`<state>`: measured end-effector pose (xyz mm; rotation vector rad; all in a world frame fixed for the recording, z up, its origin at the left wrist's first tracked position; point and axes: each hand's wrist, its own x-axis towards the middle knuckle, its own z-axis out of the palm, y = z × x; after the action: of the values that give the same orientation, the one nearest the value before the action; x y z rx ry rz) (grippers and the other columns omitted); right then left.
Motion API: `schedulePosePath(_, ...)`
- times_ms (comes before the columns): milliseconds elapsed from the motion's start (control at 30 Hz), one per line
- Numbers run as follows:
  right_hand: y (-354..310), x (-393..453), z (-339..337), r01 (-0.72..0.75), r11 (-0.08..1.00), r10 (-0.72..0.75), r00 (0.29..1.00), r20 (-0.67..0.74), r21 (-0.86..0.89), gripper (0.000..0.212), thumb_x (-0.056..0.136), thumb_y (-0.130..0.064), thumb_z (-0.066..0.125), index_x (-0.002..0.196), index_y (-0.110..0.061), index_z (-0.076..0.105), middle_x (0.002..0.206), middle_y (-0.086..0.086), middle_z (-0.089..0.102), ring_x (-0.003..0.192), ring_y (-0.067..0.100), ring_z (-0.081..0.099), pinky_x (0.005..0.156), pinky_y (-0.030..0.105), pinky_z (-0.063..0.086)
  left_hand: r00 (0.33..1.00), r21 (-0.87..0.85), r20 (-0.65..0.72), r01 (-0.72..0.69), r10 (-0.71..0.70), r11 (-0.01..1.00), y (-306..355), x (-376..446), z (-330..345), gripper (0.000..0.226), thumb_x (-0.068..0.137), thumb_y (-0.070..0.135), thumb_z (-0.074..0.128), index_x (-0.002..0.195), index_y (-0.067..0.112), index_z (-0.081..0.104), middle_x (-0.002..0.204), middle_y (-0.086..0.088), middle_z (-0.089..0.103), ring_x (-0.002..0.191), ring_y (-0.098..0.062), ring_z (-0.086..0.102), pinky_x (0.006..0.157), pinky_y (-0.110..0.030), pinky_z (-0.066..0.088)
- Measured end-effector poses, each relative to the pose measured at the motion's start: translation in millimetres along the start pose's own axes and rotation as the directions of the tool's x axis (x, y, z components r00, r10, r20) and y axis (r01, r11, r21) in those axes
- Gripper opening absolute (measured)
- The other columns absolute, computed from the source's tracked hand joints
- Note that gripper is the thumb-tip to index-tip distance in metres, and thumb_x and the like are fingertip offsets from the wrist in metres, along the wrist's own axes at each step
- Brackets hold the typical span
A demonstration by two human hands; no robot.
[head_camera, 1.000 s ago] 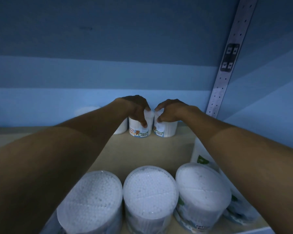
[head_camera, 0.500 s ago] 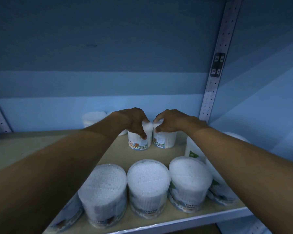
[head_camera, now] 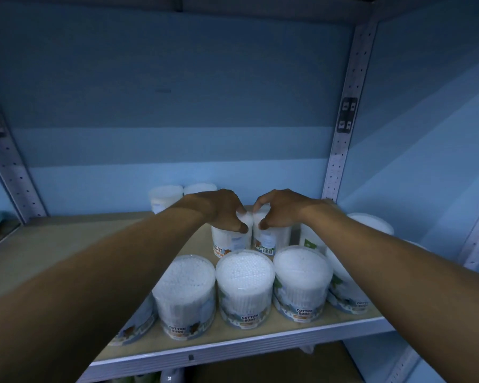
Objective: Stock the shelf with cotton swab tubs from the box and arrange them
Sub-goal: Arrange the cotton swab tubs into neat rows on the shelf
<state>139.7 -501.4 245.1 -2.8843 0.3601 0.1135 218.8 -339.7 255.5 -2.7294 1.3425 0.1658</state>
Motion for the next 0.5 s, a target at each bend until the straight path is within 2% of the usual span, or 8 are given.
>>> schedulePosePath(100,0,-4,-7,-0.002,0.997,0.007,0.998,0.066,-0.076,0.059,0.081,-0.045,0.070,0.136,-0.046,0.049,0.144,-0.011,0.048,0.117,0.015,0.052,0.094,0.029,0.045,1.000,-0.032,-0.003,0.014,-0.014,0.999,-1,-5,0,0.068,0.086,0.059,0.056,0.146,0.031,0.044,0.149,0.001,0.043,0.133,-0.020,0.047,0.097,-0.028,0.042)
schedulePosePath(200,1,-5,-15,-0.031,0.991,0.038,0.998,0.050,-0.130,0.074,0.081,-0.056,0.069,0.147,-0.043,0.039,0.148,-0.006,0.047,0.126,0.019,0.051,0.096,0.029,0.043,1.000,-0.075,-0.005,0.013,-0.013,0.997,-1,-8,-3,0.072,0.084,0.060,0.059,0.148,0.032,0.040,0.149,0.001,0.043,0.132,-0.020,0.047,0.102,-0.031,0.044)
schedulePosePath(333,0,-7,-19,-0.088,0.981,0.093,0.995,0.025,-0.171,0.077,0.078,-0.069,0.067,0.143,-0.032,0.048,0.141,-0.004,0.053,0.123,0.020,0.053,0.099,0.033,0.045,0.999,-0.071,0.037,0.041,-0.038,0.997,-1,-8,-9,0.078,0.083,0.061,0.060,0.150,0.031,0.035,0.154,0.003,0.038,0.138,-0.020,0.041,0.109,-0.035,0.039)
schedulePosePath(433,-3,-9,-20,-0.113,0.978,0.121,0.992,0.031,-0.178,0.077,0.075,-0.072,0.067,0.137,-0.030,0.054,0.135,-0.003,0.057,0.120,0.021,0.055,0.101,0.036,0.047,0.995,-0.059,0.085,0.050,-0.045,0.997,-3,-7,-14,0.071,0.081,0.060,0.060,0.144,0.031,0.045,0.147,0.005,0.049,0.132,-0.019,0.048,0.107,-0.038,0.042)
schedulePosePath(500,-4,-9,-20,-0.117,0.978,0.124,0.992,0.028,-0.171,0.075,0.074,-0.071,0.069,0.135,-0.029,0.057,0.134,-0.003,0.058,0.118,0.021,0.056,0.101,0.037,0.047,0.994,-0.047,0.097,0.063,-0.058,0.997,-3,-7,-14,0.073,0.080,0.059,0.062,0.145,0.031,0.044,0.148,0.006,0.047,0.133,-0.018,0.047,0.108,-0.037,0.042)
